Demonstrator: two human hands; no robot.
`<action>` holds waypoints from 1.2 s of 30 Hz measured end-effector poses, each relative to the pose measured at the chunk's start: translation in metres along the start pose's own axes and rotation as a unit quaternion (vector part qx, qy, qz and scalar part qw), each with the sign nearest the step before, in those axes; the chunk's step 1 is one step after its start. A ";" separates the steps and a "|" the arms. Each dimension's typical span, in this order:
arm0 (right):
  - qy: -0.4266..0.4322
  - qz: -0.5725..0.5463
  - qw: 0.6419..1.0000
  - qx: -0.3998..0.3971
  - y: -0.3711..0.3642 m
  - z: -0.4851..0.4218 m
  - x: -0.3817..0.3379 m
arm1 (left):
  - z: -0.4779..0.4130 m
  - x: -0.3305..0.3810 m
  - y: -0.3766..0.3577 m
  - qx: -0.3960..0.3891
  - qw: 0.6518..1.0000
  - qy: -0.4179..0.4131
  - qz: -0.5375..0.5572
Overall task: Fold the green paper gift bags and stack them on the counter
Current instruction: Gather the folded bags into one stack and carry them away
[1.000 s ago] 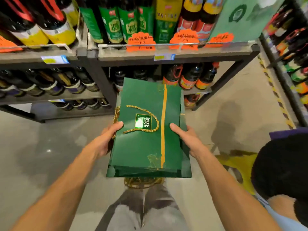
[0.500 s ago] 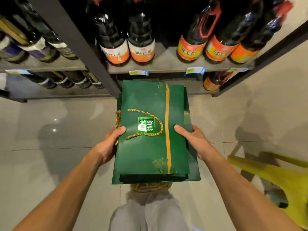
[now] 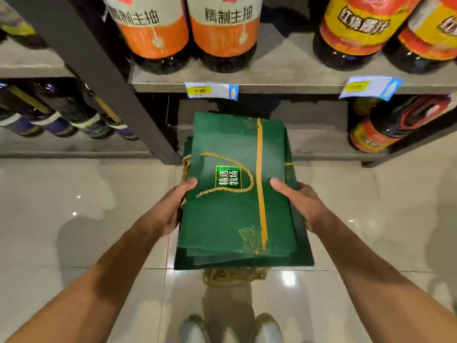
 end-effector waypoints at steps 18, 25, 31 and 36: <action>0.066 0.043 0.987 0.138 0.050 -0.193 -0.055 | -0.173 0.110 0.043 0.027 0.995 -0.094 -0.031; 0.072 0.024 0.983 0.170 0.056 -0.214 -0.051 | -0.193 0.112 0.063 0.072 0.995 -0.045 -0.056; 0.056 0.054 0.979 0.189 0.055 -0.208 -0.051 | -0.181 0.108 0.055 0.059 0.996 -0.063 -0.025; 0.063 0.035 0.981 0.182 0.061 -0.210 -0.045 | -0.173 0.116 0.031 0.020 0.994 -0.105 -0.002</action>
Point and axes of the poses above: each hand's wrist, its own z-axis away from the middle knuckle, its own y-axis out of the back of the hand, x = y × z, the point moved 9 cm from there along -z, towards the middle knuckle, and after that the axes turned 10 degrees about -x, right-handed, at the moved point
